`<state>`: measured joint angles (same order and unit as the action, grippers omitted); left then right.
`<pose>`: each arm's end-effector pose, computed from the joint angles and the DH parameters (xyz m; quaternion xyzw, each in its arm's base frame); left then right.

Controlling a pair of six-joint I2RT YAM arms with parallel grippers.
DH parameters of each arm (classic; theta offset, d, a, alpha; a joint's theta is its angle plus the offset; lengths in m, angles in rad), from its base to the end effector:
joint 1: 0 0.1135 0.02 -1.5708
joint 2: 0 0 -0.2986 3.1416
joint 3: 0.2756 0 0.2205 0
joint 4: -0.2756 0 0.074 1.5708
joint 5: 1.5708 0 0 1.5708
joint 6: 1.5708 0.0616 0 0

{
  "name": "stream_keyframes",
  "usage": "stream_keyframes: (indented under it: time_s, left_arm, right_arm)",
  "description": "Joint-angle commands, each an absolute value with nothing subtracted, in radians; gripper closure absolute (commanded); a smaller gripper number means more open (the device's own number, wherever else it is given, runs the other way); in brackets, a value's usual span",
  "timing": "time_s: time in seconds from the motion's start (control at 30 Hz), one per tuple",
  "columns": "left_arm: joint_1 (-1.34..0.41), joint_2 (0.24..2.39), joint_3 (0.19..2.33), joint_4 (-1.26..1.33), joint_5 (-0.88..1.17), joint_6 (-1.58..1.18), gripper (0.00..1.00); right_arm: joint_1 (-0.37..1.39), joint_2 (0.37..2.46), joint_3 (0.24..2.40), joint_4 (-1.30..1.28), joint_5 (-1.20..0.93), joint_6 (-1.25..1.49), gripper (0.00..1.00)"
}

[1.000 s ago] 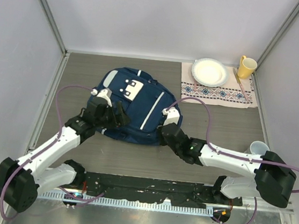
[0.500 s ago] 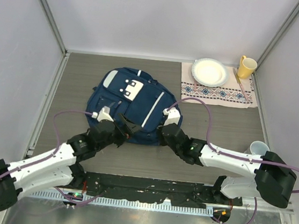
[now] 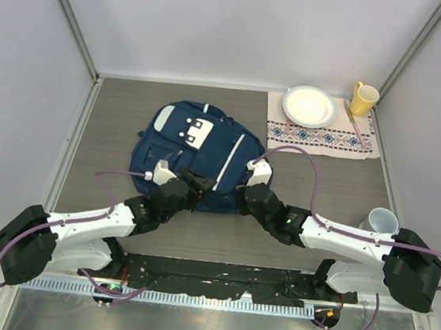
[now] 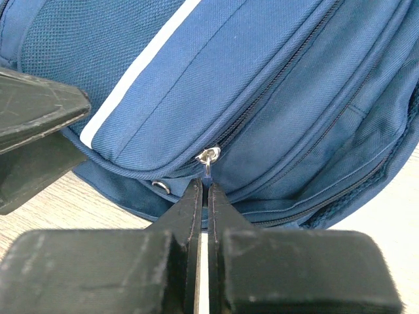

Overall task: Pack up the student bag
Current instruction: Zip the student bag at the center of the board.

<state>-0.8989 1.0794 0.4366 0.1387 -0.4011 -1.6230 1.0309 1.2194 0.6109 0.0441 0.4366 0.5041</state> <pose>0.1429 -0.1411 0.2345 -0.3936 0.7533 -0.4222 0.3153 0.1433 0.1884 0.2524 -0.1218 0.8529 0.1903 0.4705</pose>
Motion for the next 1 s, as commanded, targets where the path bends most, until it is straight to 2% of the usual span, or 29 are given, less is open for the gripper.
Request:
stream_keyframes:
  time_s: [0.0,0.07,0.13,0.17,0.2,0.23,0.33,0.37,0.4,0.5,0.57,0.77,0.8,0.97]
  left_arm:
    - [-0.9,1.112,0.453,0.34,-0.495,-1.674,0.39]
    - [-0.9,1.123,0.44,0.371,-0.497,-1.683,0.51]
    - [-0.899,1.123,0.437,0.373,-0.492,-1.678,0.56]
    - [-0.899,1.12,0.439,0.362,-0.492,-1.677,0.64]
    - [-0.9,1.115,0.439,0.351,-0.495,-1.68,0.68]
    - [-0.899,1.112,0.434,0.333,-0.495,-1.681,0.77]
    - [-0.899,1.079,0.413,0.312,-0.517,-1.66,0.89]
    - [-0.899,1.066,0.41,0.292,-0.523,-1.649,0.97]
    - [-0.896,1.037,0.411,0.258,-0.529,-1.638,1.0]
    - [-0.862,0.971,0.442,0.025,-0.509,-1.573,1.0]
    - [-0.838,0.934,0.442,-0.03,-0.471,-1.491,1.0]
    - [-0.594,0.752,0.347,-0.133,-0.229,-1.326,1.0]
    - [-0.553,0.727,0.35,-0.217,-0.191,-1.307,1.0]
    - [-0.512,0.678,0.391,-0.334,-0.106,-1.131,1.0]
  right_arm:
    - [1.037,1.189,0.615,0.1,0.433,0.514,0.99]
    - [1.037,1.19,0.612,0.101,0.43,0.514,0.99]
    - [1.037,1.19,0.611,0.1,0.433,0.515,0.99]
    - [1.037,1.189,0.609,0.1,0.431,0.517,0.99]
    - [1.035,1.189,0.607,0.101,0.431,0.517,0.99]
    - [1.037,1.187,0.606,0.103,0.433,0.518,0.99]
    - [1.037,1.19,0.606,0.103,0.433,0.517,0.99]
    - [1.037,1.193,0.607,0.103,0.431,0.517,0.99]
    - [1.037,1.192,0.609,0.103,0.433,0.515,0.99]
    - [1.037,1.192,0.606,0.104,0.43,0.511,0.99]
    - [1.037,1.19,0.603,0.104,0.431,0.506,0.99]
    - [1.037,1.224,0.623,0.084,0.502,0.488,0.99]
    - [1.037,1.23,0.627,0.081,0.512,0.483,0.99]
    - [1.034,1.284,0.67,0.092,0.54,0.463,0.99]
